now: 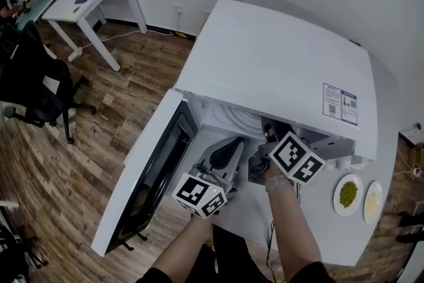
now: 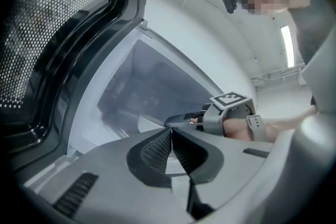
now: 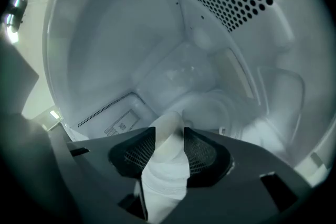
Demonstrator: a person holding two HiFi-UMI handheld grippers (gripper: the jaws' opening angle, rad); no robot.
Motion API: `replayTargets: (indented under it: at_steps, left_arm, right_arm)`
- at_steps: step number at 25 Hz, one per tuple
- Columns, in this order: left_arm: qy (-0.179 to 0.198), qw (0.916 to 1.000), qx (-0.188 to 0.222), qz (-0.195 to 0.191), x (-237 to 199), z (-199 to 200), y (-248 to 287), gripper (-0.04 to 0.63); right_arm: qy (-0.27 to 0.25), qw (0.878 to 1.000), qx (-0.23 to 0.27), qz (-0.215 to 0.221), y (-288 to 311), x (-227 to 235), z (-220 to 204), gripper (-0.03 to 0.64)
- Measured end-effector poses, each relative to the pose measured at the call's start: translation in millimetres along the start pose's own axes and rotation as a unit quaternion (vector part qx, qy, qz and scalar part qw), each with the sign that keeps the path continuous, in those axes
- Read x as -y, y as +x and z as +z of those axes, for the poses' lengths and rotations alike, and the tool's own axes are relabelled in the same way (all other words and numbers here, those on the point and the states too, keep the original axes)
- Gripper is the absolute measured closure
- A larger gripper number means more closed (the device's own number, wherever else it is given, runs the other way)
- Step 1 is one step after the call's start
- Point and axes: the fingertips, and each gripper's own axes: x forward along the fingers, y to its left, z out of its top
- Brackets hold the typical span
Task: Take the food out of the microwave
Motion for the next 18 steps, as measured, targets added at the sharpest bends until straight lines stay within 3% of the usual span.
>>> replayTargets:
  at_steps: [7, 13, 18]
  left_arm:
    - [0.0, 1.0, -0.002, 0.001, 0, -2, 1, 0.585]
    - [-0.002, 1.0, -0.004, 0.003, -2, -2, 1, 0.584]
    - [-0.006, 0.9997, -0.017, 0.016, -7, -5, 1, 0.584]
  right_arm:
    - [0.023, 1.0, 0.0, -0.004, 0, 1, -1, 0.459]
    - [0.026, 1.0, 0.01, -0.013, -6, 4, -1, 0.56]
    - [0.018, 1.0, 0.017, -0.017, -12, 5, -3, 0.568]
